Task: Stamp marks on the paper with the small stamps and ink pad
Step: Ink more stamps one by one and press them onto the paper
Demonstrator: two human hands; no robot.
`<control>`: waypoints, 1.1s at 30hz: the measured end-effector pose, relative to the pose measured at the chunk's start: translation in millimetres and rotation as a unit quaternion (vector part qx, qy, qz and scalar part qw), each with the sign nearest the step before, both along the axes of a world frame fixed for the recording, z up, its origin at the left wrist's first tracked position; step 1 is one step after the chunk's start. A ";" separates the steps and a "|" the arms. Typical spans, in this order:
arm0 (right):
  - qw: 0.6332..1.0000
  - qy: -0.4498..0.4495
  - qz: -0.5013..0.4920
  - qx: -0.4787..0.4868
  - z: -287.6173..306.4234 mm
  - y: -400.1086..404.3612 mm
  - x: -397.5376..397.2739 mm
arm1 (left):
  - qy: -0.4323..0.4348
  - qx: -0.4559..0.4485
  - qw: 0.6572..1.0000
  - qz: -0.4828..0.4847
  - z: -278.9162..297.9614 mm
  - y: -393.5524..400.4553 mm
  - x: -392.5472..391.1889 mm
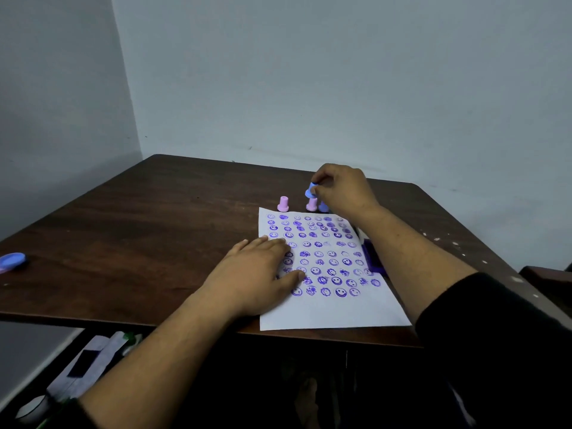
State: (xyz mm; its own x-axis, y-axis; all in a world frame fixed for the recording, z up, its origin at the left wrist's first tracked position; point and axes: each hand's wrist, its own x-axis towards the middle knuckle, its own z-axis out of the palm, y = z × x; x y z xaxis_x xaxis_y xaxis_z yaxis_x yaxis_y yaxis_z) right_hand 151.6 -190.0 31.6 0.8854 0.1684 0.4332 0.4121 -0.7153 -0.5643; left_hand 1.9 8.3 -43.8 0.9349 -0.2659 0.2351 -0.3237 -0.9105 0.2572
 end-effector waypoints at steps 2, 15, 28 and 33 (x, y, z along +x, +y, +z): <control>1.000 -0.022 -0.003 0.011 2.6 -18.9 -19.2 | -0.009 0.003 1.000 -0.007 2.0 -2.3 -1.1; 0.990 -0.043 -0.117 0.069 -43.6 -124.4 -122.6 | 0.000 0.000 1.000 -0.008 5.5 -4.5 -4.4; 0.991 -0.042 -0.127 0.012 -64.2 -122.2 -130.4 | -0.001 -0.005 1.000 -0.011 4.3 -3.8 -2.9; 0.990 -0.042 -0.132 -0.014 -64.2 -121.9 -132.9 | 0.010 -0.009 1.000 -0.012 6.4 -4.2 -3.1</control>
